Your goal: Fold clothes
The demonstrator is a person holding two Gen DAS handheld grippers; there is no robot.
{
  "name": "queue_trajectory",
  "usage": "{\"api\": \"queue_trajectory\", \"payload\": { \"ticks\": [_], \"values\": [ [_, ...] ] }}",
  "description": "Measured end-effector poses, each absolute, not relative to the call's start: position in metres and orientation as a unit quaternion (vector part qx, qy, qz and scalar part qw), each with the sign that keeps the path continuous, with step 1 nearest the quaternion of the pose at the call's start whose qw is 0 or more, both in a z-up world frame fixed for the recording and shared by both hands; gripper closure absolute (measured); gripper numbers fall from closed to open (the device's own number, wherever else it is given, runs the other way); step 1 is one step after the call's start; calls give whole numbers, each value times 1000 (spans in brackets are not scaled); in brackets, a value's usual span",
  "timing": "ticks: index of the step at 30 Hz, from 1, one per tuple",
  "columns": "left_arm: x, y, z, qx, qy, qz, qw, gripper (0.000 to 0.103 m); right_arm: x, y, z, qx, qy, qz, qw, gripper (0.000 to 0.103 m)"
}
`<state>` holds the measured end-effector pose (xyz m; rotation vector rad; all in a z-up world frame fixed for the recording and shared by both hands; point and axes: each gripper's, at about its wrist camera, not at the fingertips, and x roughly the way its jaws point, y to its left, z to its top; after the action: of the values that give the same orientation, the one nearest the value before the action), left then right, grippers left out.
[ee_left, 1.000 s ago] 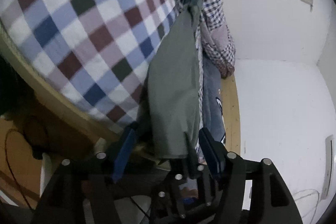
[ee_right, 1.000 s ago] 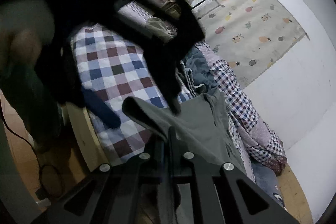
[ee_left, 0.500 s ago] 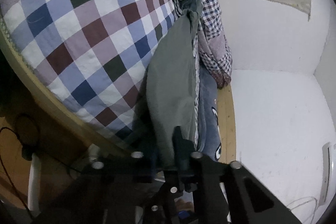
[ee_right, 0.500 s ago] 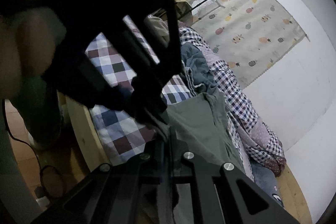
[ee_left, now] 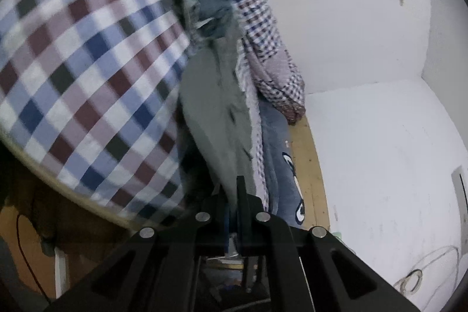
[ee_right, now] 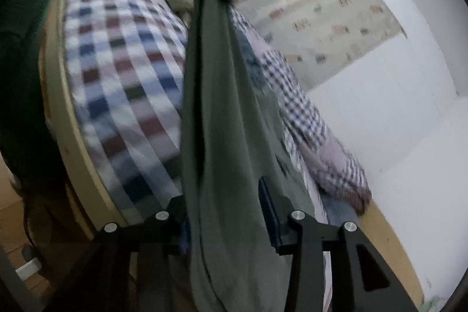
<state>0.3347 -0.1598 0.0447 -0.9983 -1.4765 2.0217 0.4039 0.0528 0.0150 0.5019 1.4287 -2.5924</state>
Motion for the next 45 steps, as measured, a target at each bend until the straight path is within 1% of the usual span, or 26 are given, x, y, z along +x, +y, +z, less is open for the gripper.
{"api": "queue_trajectory", "payload": {
  "ticks": [9, 16, 24, 29, 32, 35, 41, 45],
  "values": [
    [327, -175, 94, -329, -527, 744, 245, 102, 378, 113, 1, 252, 465, -849, -17, 60],
    [314, -173, 121, -317, -515, 754, 257, 102, 362, 174, -13, 303, 462, -826, -114, 60],
    [308, -172, 128, -318, -509, 758, 255, 102, 369, 238, -26, 332, 478, -786, -209, 60],
    [303, -175, 129, -316, -509, 759, 254, 102, 383, 264, -17, 339, 462, -782, -244, 61],
    [301, -178, 129, -315, -509, 760, 253, 102, 386, 264, -1, 310, 457, -795, -251, 61],
    [300, -180, 126, -317, -510, 759, 251, 102, 384, 252, 4, 288, 475, -796, -238, 61],
    [301, -182, 117, -325, -513, 756, 245, 102, 393, 224, -15, 274, 535, -774, -200, 61],
    [300, -181, 111, -333, -513, 753, 244, 102, 392, 206, -45, 291, 581, -742, -165, 60]
  ]
}}
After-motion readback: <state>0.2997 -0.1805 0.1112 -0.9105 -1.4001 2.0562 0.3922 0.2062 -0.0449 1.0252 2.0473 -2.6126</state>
